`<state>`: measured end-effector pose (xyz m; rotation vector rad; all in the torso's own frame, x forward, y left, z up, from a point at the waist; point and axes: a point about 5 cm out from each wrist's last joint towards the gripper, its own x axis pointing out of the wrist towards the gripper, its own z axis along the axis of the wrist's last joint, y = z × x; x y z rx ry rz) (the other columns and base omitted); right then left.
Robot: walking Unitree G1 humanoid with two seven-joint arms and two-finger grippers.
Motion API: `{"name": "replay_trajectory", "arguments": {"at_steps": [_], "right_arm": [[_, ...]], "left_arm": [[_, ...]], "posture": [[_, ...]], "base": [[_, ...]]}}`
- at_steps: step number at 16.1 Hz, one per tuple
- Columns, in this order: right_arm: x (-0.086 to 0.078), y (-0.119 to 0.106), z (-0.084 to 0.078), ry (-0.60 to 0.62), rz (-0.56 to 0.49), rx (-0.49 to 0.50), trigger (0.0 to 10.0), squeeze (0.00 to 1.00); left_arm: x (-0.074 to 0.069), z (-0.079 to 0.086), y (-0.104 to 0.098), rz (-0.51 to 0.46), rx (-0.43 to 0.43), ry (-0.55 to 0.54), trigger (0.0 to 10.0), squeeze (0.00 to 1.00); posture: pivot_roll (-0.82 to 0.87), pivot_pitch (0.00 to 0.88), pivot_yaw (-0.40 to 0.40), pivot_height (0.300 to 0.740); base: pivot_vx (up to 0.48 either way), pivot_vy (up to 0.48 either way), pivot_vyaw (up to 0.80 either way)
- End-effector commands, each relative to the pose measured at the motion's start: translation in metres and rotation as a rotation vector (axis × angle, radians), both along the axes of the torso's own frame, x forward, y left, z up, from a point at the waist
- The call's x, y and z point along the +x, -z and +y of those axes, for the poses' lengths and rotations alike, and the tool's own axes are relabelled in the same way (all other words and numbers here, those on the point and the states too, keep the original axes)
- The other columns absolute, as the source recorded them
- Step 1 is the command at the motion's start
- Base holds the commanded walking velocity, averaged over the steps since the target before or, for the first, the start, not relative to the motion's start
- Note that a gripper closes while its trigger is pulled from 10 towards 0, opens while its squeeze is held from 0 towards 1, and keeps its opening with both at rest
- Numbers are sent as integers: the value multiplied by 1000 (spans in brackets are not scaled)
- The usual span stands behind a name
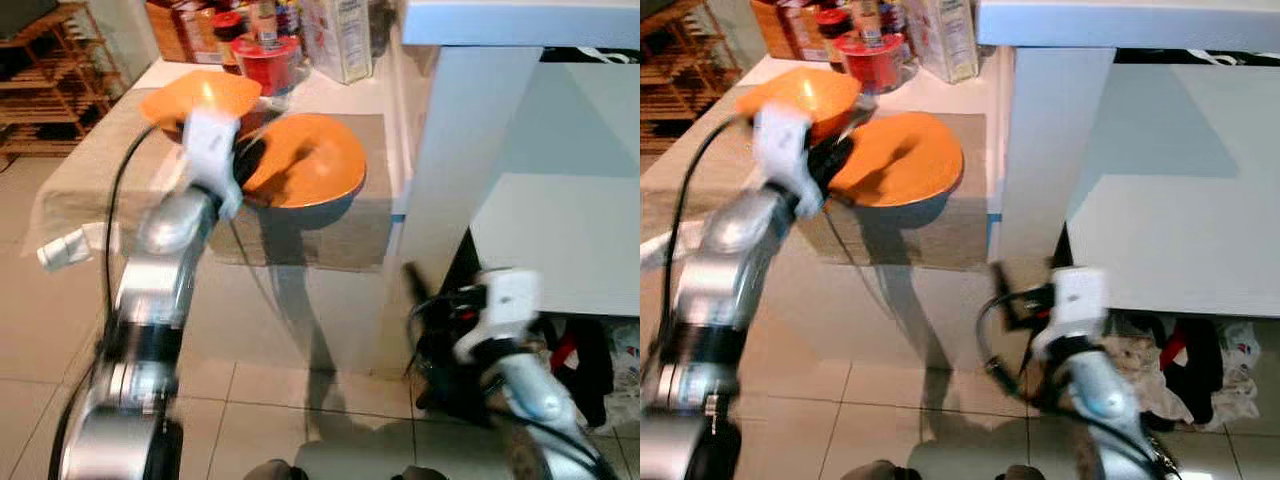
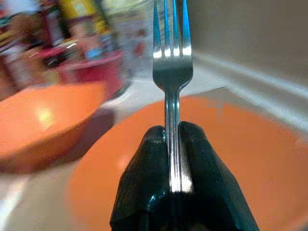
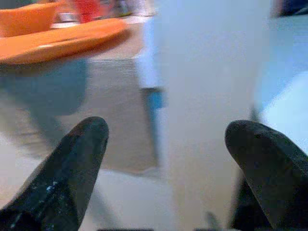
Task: Setting the table
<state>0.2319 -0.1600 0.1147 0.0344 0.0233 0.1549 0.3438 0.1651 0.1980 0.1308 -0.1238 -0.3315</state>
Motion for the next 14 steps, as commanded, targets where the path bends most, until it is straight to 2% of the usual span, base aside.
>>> {"name": "replay_trajectory", "arguments": {"at_steps": [1,2,4,5,7,9,13,14], "right_arm": [[2,1,-7,62,-25,-24,10000,0],[2,1,-7,68,-29,-29,10000,0],[2,2,-4,72,-69,-50,10000,0],[2,3,-6,88,-74,-51,10000,0],[1,4,-11,113,-85,-49,10000,0],[1,5,-12,118,-88,-50,10000,0],[0,5,-12,155,-124,-61,10000,0],[-6,-2,-20,224,-168,-80,10000,0]], "left_arm": [[-18,2,-4,-67,-1,-32,0,0],[-22,3,0,-60,-7,-39,0,0],[-49,11,19,-56,-16,-108,0,0],[-63,11,31,-25,-17,-111,0,0],[-84,6,48,55,-44,-80,0,0],[-95,-5,56,99,-59,-32,0,0],[-87,-17,54,109,-91,3,0,0],[-86,-17,55,113,-91,3,0,0]], "posture": [[-62,0,86,727],[-62,0,86,727],[-58,0,81,727],[-62,0,77,727],[-72,0,71,727],[-76,0,65,727],[-89,0,65,727],[-89,0,65,727]], "base": [[0,0,0],[0,0,0],[0,0,0],[0,0,0],[0,0,0],[0,0,0],[0,0,0],[0,0,0]]}}
